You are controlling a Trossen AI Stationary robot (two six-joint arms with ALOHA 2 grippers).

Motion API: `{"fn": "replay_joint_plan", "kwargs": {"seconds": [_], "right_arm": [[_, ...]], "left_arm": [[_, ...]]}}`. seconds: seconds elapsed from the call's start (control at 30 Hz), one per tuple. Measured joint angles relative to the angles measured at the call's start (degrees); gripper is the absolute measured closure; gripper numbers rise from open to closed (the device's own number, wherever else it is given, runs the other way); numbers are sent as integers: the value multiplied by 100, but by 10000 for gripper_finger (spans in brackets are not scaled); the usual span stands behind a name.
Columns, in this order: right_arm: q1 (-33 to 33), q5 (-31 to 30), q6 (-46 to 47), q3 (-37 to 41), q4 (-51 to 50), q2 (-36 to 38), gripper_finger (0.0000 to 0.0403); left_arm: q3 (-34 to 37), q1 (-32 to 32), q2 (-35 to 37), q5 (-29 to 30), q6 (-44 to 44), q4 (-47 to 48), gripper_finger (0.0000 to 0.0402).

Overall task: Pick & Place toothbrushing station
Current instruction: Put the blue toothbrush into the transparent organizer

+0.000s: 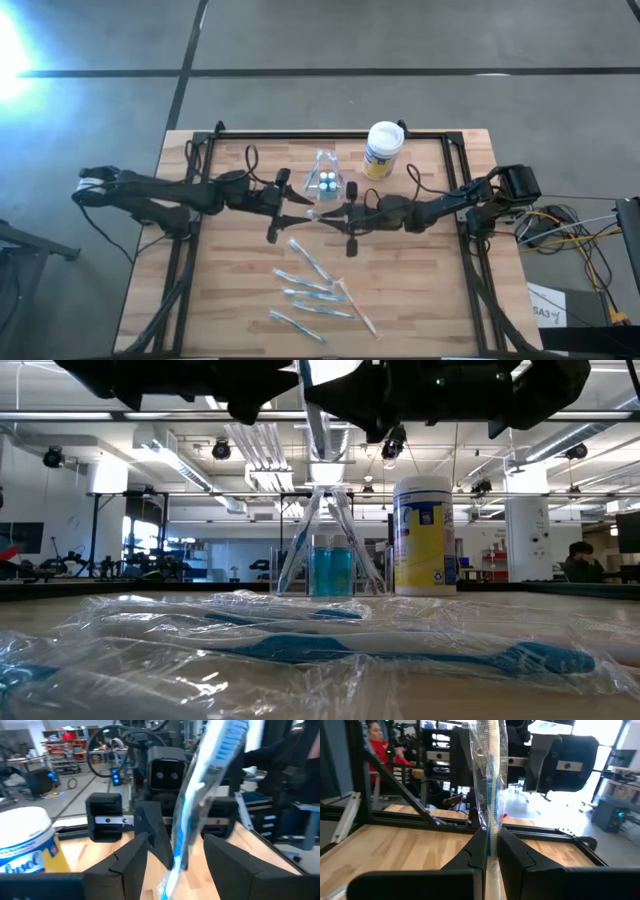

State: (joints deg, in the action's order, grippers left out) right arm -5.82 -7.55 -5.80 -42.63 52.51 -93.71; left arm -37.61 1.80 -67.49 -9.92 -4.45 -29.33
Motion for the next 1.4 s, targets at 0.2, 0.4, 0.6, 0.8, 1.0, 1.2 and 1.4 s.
{"fn": "replay_joint_plan", "kwargs": {"seconds": [0.2, 0.4, 0.6, 0.8, 1.0, 1.2, 1.4], "right_arm": [[0, -17, 0, 0, -2, -2, 378], [0, -17, -17, 2, -9, -2, 378], [0, -16, -22, 4, -12, -2, 378], [0, -15, -24, 4, -17, -2, 378], [0, -17, -24, 4, -25, -2, 378], [0, -13, -37, 4, -24, -2, 378], [-9, -67, 45, 4, -27, -2, 352]], "left_arm": [[-216, -7, -246, 103, 4, -1, 202], [-265, -21, -399, 86, 9, -64, 202], [-264, -58, -485, 46, -2, -302, 203], [-264, -59, -637, 39, -104, -379, 234], [-264, -59, -701, -4, -101, -460, 322], [-260, -59, -668, -193, -151, -454, 382], [-260, -68, -659, -211, -120, -435, 381]]}}
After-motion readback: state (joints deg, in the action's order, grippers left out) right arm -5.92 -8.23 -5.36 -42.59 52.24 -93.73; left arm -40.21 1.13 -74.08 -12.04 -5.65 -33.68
